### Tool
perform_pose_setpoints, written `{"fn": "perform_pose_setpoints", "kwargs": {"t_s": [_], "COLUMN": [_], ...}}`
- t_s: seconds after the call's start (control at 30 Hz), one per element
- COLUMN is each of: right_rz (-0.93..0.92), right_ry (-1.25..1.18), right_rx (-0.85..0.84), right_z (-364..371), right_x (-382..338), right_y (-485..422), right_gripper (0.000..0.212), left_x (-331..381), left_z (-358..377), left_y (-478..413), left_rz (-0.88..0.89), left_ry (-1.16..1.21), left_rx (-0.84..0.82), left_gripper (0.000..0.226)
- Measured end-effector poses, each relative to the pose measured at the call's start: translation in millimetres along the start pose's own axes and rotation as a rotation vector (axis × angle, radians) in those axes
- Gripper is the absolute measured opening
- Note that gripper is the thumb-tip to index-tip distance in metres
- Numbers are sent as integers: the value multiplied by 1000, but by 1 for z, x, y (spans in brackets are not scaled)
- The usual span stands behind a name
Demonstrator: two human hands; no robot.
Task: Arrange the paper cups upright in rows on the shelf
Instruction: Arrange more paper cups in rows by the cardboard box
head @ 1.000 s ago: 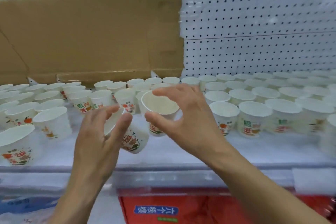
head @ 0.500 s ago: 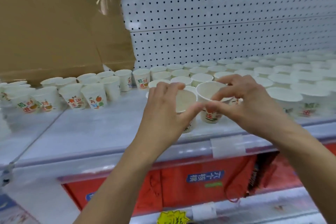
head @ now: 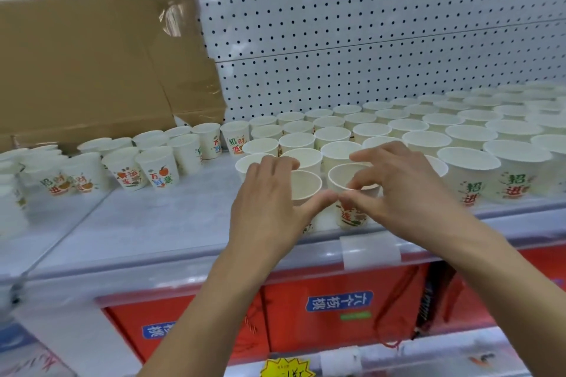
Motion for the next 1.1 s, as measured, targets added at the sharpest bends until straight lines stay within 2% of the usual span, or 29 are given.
{"fn": "perform_pose_setpoints", "kwargs": {"t_s": [0.07, 0.27, 0.37, 0.6, 0.83, 1.0, 1.1], "right_rz": [-8, -59, -52, -42, -55, -50, -45], "right_ry": [13, -22, -19, 33, 102, 111, 114], "right_rx": [21, 167, 188, 204, 222, 225, 221], "right_z": [-1, -2, 0, 3, 4, 4, 4], "right_x": [2, 9, 10, 15, 16, 15, 15], "right_y": [0, 9, 11, 10, 11, 12, 12], "right_gripper": [18, 4, 3, 3, 6, 6, 5], "left_x": [-4, -32, -29, -12, -9, -8, -7], "left_z": [-6, -14, -8, 0, -4, -5, -4], "left_y": [6, 28, 26, 16, 11, 9, 9], "left_rz": [44, 108, 118, 175, 278, 283, 255], "left_ry": [32, 316, 351, 323, 128, 99, 134], "left_rx": [45, 105, 107, 80, 76, 44, 20], "left_gripper": [78, 29, 18, 16, 17, 25, 19]}}
Point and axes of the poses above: each hand's wrist, its own y-axis away from the middle knuckle, its own z-axis out of the palm, x = y × z, the point moved 3 cm from there along -y, towards the middle knuckle, and after that the axes turned 15 degrees about y, right-handed, at the moved point
